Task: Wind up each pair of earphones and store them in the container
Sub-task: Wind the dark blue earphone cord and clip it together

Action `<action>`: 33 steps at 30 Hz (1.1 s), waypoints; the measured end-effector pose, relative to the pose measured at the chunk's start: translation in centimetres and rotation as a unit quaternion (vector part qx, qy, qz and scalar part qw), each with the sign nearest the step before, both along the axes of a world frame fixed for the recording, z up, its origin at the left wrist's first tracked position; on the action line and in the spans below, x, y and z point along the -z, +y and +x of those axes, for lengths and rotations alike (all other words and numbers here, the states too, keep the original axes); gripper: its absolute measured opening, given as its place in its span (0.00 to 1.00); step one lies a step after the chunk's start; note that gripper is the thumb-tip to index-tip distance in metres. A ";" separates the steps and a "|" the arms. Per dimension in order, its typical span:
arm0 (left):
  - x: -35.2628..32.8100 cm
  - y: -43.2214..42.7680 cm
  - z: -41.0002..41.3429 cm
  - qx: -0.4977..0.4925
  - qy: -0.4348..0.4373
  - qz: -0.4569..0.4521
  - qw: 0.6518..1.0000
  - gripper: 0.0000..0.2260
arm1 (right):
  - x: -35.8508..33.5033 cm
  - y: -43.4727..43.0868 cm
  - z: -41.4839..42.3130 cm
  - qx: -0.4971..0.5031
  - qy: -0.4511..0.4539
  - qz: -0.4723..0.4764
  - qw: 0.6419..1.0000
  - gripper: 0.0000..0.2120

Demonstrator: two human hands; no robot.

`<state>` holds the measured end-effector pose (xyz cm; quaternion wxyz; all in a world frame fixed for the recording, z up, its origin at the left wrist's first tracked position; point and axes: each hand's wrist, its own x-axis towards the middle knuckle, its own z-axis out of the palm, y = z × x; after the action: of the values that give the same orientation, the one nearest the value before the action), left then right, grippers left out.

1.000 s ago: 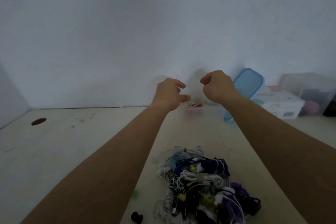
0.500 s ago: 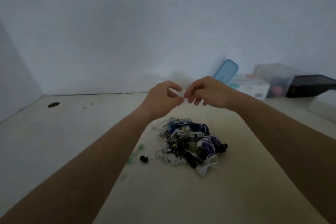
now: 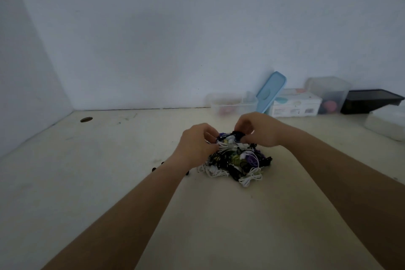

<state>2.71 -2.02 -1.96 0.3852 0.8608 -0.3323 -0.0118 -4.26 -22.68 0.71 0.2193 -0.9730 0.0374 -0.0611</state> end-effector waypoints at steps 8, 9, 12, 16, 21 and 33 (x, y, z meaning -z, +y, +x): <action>0.3 0.2 0.0 -0.029 0.095 -0.069 0.993 0.18 | -3.4 0.6 -1.0 0.001 -0.077 0.248 0.966 0.08; 0.3 0.2 -0.1 -0.034 0.102 -0.078 0.991 0.20 | -3.6 0.8 -1.0 -0.005 -0.076 0.270 0.960 0.09; 0.2 0.5 -0.1 -0.046 0.086 -0.090 0.991 0.21 | -4.2 1.6 -0.9 -0.021 -0.074 0.338 0.938 0.10; -1.0 0.9 -0.6 -0.015 0.225 -0.191 0.955 0.22 | -4.6 2.7 -0.6 -0.050 -0.057 0.407 0.910 0.10; -2.1 2.1 -1.5 0.058 0.432 -0.352 0.828 0.18 | -4.7 4.5 -0.3 -0.082 -0.042 0.436 0.895 0.11; -2.0 6.1 -1.4 0.050 0.386 -0.400 0.830 0.11 | -3.2 6.4 -1.1 -0.041 0.076 0.575 0.814 0.19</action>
<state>1.31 4.08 0.03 0.7914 0.5392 -0.1747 -0.2287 -5.33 -16.31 3.92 0.7376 -0.6717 0.0423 0.0552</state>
